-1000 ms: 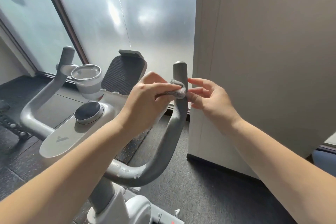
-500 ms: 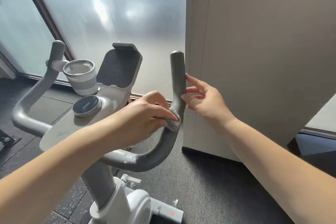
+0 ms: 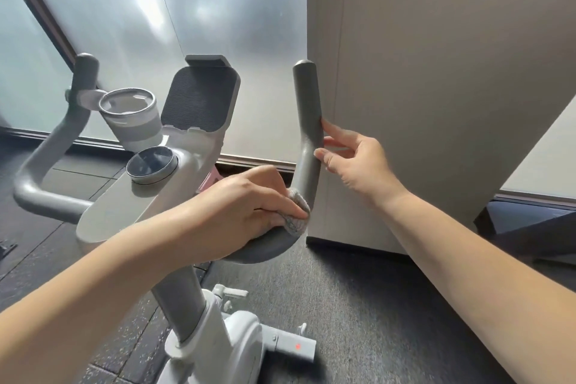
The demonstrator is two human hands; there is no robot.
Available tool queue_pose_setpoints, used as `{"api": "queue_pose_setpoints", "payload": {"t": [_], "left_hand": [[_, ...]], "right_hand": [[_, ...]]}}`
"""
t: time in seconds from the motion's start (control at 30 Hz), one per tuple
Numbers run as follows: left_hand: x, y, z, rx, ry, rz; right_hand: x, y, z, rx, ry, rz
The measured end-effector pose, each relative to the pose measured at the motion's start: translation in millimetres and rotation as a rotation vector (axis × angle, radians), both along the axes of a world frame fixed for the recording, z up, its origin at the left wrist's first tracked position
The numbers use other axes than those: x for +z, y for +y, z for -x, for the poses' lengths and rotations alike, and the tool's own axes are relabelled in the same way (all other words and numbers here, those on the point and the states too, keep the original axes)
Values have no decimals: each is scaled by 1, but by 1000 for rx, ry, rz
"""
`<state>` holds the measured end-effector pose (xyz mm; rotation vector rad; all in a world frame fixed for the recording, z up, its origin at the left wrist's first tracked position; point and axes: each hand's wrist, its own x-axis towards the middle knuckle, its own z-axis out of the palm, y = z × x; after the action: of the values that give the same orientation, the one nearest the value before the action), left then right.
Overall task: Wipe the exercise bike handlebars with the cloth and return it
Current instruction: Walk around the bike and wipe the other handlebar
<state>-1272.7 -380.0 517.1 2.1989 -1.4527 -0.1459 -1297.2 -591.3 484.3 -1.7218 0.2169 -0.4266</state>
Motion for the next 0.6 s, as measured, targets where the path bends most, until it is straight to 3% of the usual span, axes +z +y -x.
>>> {"api": "queue_pose_setpoints", "payload": {"t": [0.23,0.37,0.53,0.6], "left_hand": [[9,-37,-17,250,74,308],[0,-37,-6,110,-56,180],[15,-4,9,66,-60,-22],[17,1,12,159,-61,69]], "right_hand": [[5,1,2,-11,36,52],[3,0,1,-15,46,58],[-5,6,4,-48,17,76],[-7,10,7,-29,14,110]]}}
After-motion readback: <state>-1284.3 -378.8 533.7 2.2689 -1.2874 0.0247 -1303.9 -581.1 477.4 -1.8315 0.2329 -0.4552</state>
